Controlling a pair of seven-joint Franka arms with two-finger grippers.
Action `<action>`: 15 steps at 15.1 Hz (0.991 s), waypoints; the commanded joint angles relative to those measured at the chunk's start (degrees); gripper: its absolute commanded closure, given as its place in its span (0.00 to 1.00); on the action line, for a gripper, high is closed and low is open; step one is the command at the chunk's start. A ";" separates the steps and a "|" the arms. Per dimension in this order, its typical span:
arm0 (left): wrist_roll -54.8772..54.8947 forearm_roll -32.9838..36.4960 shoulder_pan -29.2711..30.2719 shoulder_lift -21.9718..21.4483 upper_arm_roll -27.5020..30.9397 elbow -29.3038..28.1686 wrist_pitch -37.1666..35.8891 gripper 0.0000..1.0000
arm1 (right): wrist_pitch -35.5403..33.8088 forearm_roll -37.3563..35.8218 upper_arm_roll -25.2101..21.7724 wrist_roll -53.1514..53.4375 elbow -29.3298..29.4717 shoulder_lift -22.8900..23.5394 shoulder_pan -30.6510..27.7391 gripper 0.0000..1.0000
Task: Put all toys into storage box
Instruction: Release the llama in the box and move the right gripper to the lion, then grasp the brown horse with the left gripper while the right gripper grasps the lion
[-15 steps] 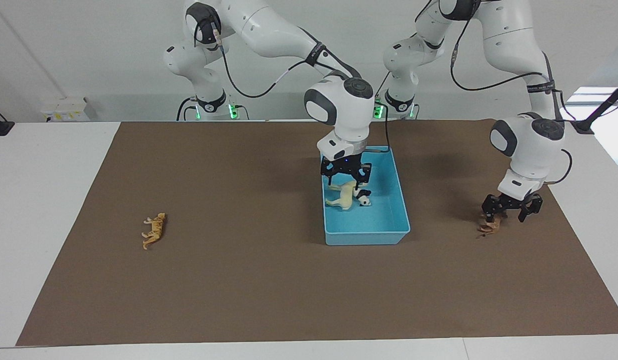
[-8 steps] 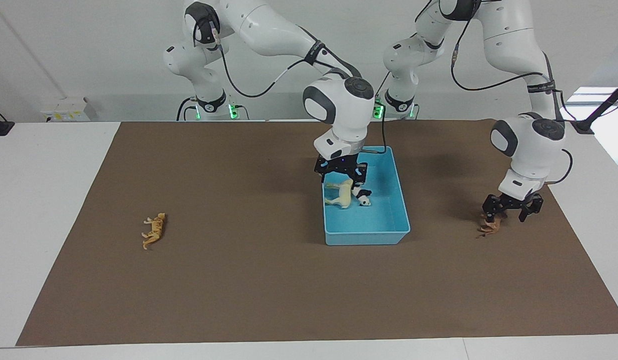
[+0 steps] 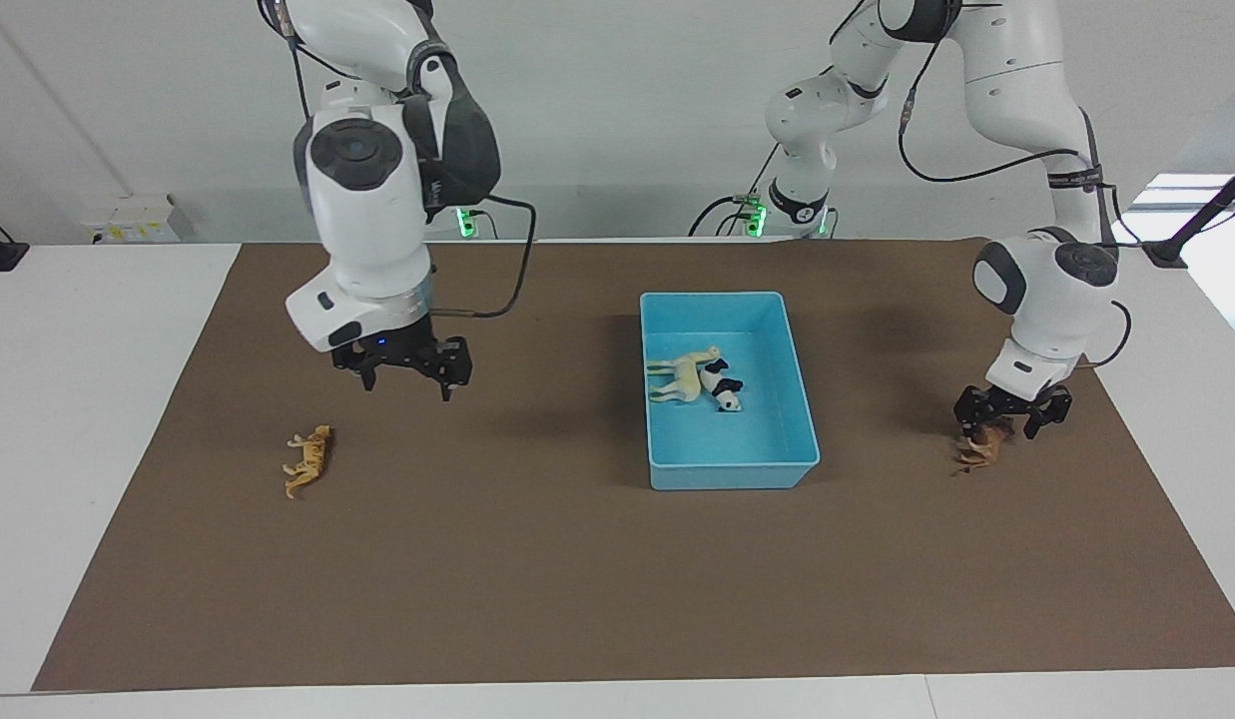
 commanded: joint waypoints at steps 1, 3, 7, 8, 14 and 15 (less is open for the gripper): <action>-0.87 1.53 0.70 -0.30 -0.15 -1.49 1.34 0.01 | 8.56 0.18 0.98 -9.38 -14.31 -6.39 -7.67 0.00; -0.87 1.62 0.88 -0.30 -0.15 -1.84 1.34 0.01 | 19.09 0.18 0.89 -10.02 -25.38 -9.99 -9.18 0.00; -1.04 1.53 0.79 -0.39 -0.15 -2.02 1.34 0.28 | 39.05 0.09 0.89 -12.11 -40.88 -11.51 -13.21 0.00; -1.13 1.53 0.79 -0.39 -0.15 -2.02 1.34 0.38 | 43.10 0.09 0.80 -14.74 -43.17 -11.33 -14.01 0.00; -3.59 1.53 0.35 -0.30 -0.15 -1.49 0.73 0.77 | 48.83 0.09 0.89 -22.85 -43.81 -8.44 -18.59 0.00; -4.38 1.53 0.27 -0.30 -0.15 -1.40 0.73 0.81 | 49.72 0.09 0.98 -22.85 -43.90 -7.56 -18.68 0.00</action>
